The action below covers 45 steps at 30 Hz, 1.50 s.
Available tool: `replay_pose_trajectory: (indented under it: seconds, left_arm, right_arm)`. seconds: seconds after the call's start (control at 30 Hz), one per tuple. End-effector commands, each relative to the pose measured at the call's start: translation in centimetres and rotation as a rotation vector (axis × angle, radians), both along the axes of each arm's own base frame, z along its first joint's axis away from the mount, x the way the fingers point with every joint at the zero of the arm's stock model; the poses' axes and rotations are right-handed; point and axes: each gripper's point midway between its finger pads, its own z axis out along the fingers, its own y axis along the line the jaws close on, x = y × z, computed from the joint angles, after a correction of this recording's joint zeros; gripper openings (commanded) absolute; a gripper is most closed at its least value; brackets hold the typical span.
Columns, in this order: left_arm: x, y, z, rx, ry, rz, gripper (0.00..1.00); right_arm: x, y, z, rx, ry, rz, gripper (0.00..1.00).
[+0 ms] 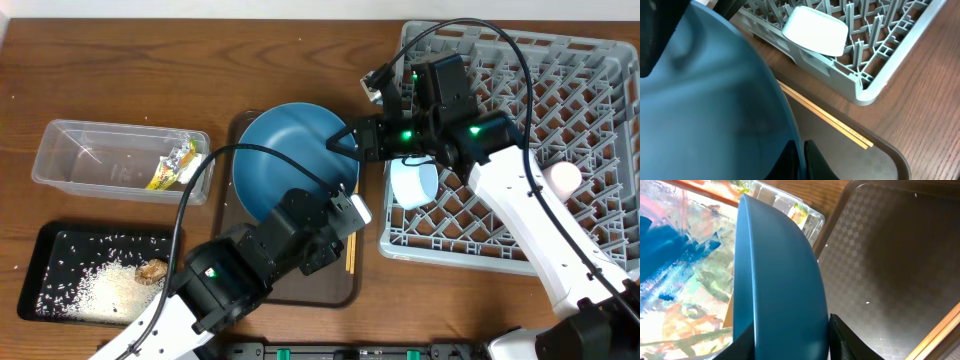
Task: Sort waste into correct bins and load items into the dishwasher rack
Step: 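Carry the blue plate with the right gripper over the dish rack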
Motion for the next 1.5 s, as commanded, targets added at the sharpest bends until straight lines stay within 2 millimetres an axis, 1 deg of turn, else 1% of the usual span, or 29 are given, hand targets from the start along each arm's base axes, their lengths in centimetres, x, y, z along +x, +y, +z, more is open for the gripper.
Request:
replay_pose_trajectory:
  seconds: [0.0, 0.07, 0.1, 0.13, 0.2, 0.3, 0.4, 0.47, 0.63, 0.73, 0.8, 0.87, 0.93, 1.0, 1.03, 1.07, 1.13, 1.27, 1.33, 1.4, 1.47]
  left_arm:
    - [0.9, -0.3, 2.6, -0.037, -0.078, 0.008, 0.06]
    - [1.0, -0.5, 2.8, -0.045, -0.085, 0.008, 0.06]
    - [1.0, -0.5, 2.9, -0.05, -0.088, 0.008, 0.06]
    - [1.1, -0.6, 3.1, -0.055, -0.093, 0.008, 0.06]
    - [1.3, -0.8, 3.4, -0.067, -0.103, 0.009, 0.06]
    - [1.5, -1.0, 3.8, -0.084, -0.117, 0.009, 0.06]
    - [1.5, -1.1, 4.0, -0.09, -0.122, 0.009, 0.06]
    - [1.5, -1.1, 3.9, -0.089, -0.121, 0.009, 0.06]
    - [1.5, -1.1, 3.9, -0.09, -0.122, 0.009, 0.08]
    - [1.5, -1.1, 3.9, -0.09, -0.121, 0.01, 0.13]
    - [1.5, -1.1, 3.9, -0.09, -0.121, 0.01, 0.22]
    - [1.5, -1.1, 3.9, -0.092, -0.119, 0.013, 0.25]
    - [1.5, -1.1, 3.9, -0.094, -0.118, 0.015, 0.31]
    - [1.5, -1.1, 3.9, -0.095, -0.116, 0.016, 0.34]
    - [1.5, -1.1, 4.0, -0.097, -0.116, 0.017, 0.39]
    - [1.5, -1.1, 4.0, -0.096, -0.116, 0.017, 0.46]
    - [1.5, -1.1, 4.0, -0.096, -0.116, 0.017, 0.57]
    - [1.9, -0.7, 4.0, -0.097, -0.12, 0.057, 0.73]
    - [2.0, -0.6, 4.2, -0.1, -0.124, 0.067, 0.77]
    - [1.9, -0.5, 4.5, -0.112, -0.128, 0.07, 0.84]
    - [1.8, -0.3, 5.1, -0.142, -0.128, 0.084, 0.87]
  right_arm:
    - [-0.7, 0.6, 0.6, 0.037, 0.012, 0.042, 0.33]
    - [-0.8, 0.5, 0.6, 0.037, 0.014, 0.042, 0.51]
    - [-0.8, 0.5, 0.5, 0.036, 0.017, 0.041, 0.52]
    - [-0.8, 0.5, 0.5, 0.035, 0.019, 0.041, 0.49]
    - [-0.9, 0.5, 0.5, 0.033, 0.024, 0.042, 0.48]
    - [-1.1, 0.5, 0.3, 0.03, 0.034, 0.042, 0.53]
    - [-1.1, 0.5, 0.4, 0.031, 0.035, 0.044, 0.4]
    - [-1.1, 0.5, 0.4, 0.032, 0.034, 0.044, 0.26]
    - [-0.8, 0.2, 0.4, 0.032, 0.033, 0.034, 0.2]
    - [-0.6, -0.1, 0.4, 0.031, 0.03, 0.028, 0.19]
    - [-0.4, -0.3, 0.4, 0.031, 0.031, 0.02, 0.15]
    - [-0.2, -0.5, 0.4, 0.031, 0.03, 0.014, 0.11]
    - [-0.1, -0.7, 0.4, 0.031, 0.03, 0.008, 0.08]
    - [0.1, -0.9, 0.4, 0.031, 0.03, 0.003, 0.06]
    - [0.1, -1.0, 0.3, 0.029, 0.029, 0.0, 0.05]
    - [0.2, -1.0, 0.3, 0.025, 0.028, -0.004, 0.04]
    - [0.4, -1.1, 0.1, 0.013, 0.023, -0.015, 0.04]
    - [0.9, -1.6, -0.1, -0.009, 0.012, -0.042, 0.03]
    - [1.3, -2.2, -0.3, -0.036, 0.003, -0.072, 0.03]
    - [1.8, -3.1, -0.5, -0.066, -0.005, -0.109, 0.03]
    - [2.4, -4.2, -0.8, -0.103, -0.014, -0.152, 0.03]
